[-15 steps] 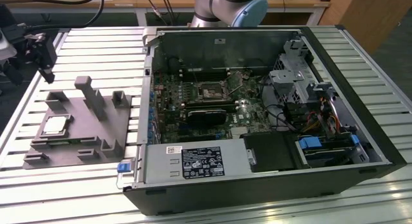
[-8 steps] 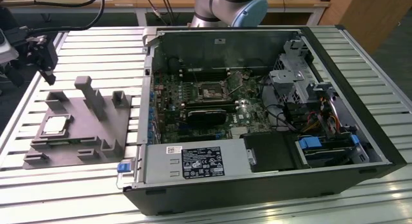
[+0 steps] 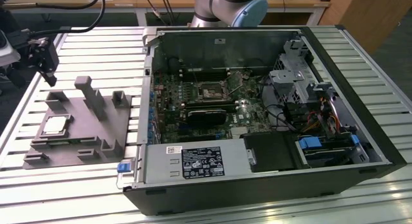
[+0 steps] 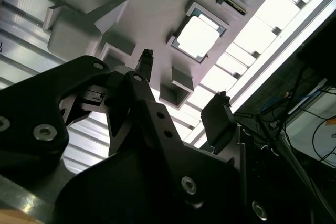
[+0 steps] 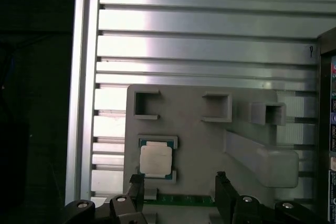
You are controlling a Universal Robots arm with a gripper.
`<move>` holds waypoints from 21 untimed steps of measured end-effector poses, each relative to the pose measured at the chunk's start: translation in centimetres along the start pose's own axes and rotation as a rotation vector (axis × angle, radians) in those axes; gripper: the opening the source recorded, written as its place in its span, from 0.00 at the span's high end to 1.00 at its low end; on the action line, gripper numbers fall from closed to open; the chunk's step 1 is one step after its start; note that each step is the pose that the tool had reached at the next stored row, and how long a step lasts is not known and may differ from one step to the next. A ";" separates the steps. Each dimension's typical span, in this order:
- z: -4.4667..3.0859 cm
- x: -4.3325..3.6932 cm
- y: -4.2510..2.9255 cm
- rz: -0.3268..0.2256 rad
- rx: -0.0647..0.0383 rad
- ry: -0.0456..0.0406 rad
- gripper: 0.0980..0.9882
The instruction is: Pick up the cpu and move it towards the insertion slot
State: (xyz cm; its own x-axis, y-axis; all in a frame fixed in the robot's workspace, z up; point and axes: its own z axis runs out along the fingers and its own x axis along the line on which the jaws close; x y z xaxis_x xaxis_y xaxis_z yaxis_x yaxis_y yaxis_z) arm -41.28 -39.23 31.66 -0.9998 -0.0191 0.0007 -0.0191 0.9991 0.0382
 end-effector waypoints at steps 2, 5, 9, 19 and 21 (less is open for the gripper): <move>0.09 0.01 0.00 0.000 0.000 0.0001 0.38; 0.24 0.02 -0.01 0.000 0.000 0.0000 0.38; 0.43 0.03 -0.01 0.000 0.000 0.0000 0.38; 0.91 0.04 -0.03 0.000 0.000 -0.0001 0.38; 1.01 0.04 -0.04 0.000 0.000 0.0000 0.38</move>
State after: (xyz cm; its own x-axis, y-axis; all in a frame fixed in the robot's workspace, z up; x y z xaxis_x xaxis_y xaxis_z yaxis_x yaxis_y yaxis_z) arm -41.32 -39.23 30.65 -0.9998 -0.0191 0.0007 -0.0191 0.9991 0.0382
